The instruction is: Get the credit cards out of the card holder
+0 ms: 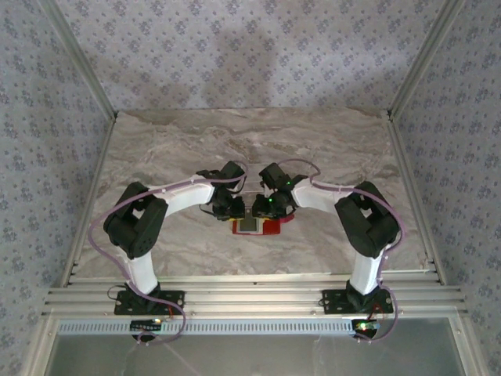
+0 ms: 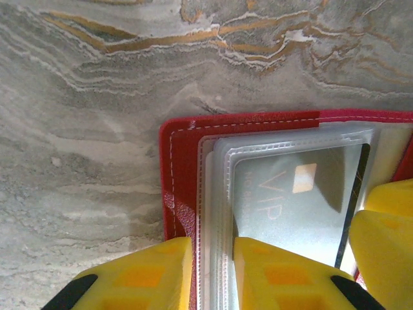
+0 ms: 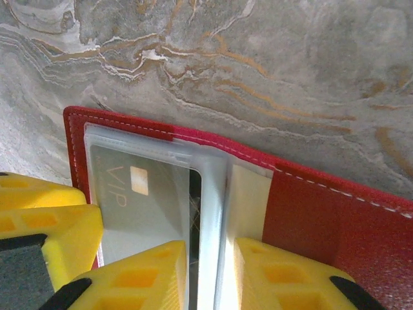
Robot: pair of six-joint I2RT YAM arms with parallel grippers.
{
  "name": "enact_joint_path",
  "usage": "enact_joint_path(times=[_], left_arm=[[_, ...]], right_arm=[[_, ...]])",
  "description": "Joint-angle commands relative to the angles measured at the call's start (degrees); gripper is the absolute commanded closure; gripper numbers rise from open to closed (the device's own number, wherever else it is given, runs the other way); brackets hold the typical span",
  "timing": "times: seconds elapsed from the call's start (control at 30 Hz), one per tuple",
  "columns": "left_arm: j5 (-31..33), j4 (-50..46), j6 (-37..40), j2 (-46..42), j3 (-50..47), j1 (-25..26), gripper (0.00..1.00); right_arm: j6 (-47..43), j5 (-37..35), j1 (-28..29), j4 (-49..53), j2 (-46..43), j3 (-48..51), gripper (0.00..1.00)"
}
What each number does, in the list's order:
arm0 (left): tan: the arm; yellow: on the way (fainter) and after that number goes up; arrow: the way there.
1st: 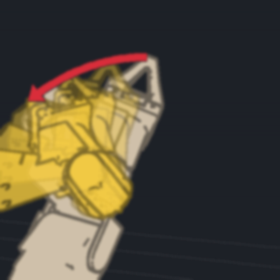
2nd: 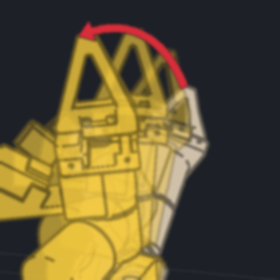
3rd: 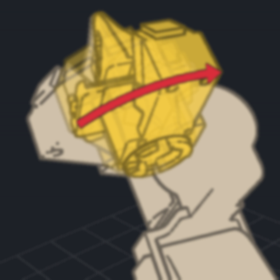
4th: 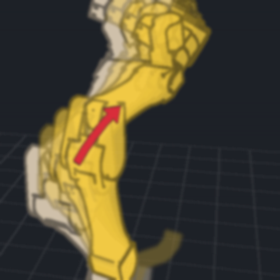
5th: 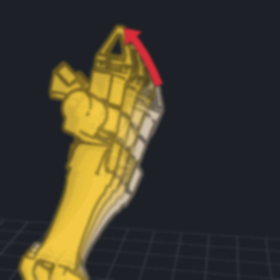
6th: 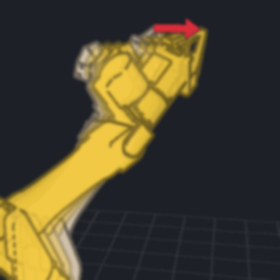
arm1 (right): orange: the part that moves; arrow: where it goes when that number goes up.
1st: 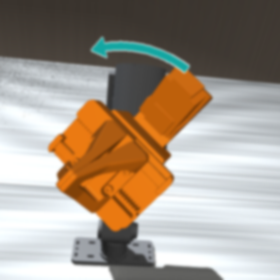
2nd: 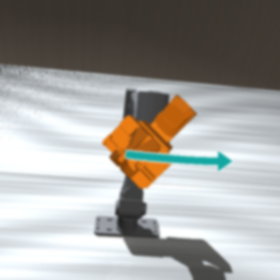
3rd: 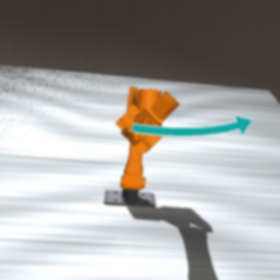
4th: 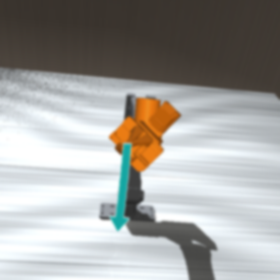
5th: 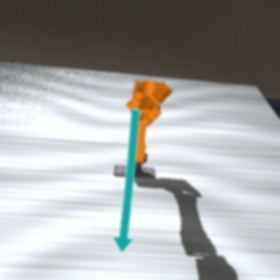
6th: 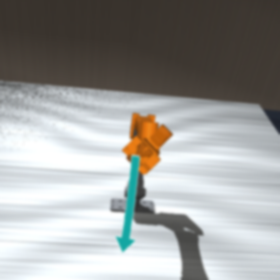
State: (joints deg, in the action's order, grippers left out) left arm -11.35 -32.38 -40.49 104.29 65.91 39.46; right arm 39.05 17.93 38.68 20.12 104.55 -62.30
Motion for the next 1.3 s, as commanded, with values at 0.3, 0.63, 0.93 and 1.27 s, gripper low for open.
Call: enact_joint_path(times=[0.3,0.63,0.93,1.27], left_arm=[[-0.1,-0.6,0.6,1.2,-1.0,-0.3,0.76],[1.5,-1.6,0.9,0.3,-1.2,-0.5,0.73],[2.1,-1.8,0.9,-0.2,-2.0,-0.8,0.75],[2.0,-1.8,0.8,-0.4,-2.0,-0.7,0.78]], right_arm=[[0.8,-6.4,2.3,5.5,2.4,-2.8,0.76],[0.5,-9.2,1.8,7.1,0.4,-2.1,0.82],[0.3,-9.9,1.4,7.7,-1.8,-2.1,0.84],[3.3,-0.2,0.7,-1.1,-4.2,0.4,0.82]])
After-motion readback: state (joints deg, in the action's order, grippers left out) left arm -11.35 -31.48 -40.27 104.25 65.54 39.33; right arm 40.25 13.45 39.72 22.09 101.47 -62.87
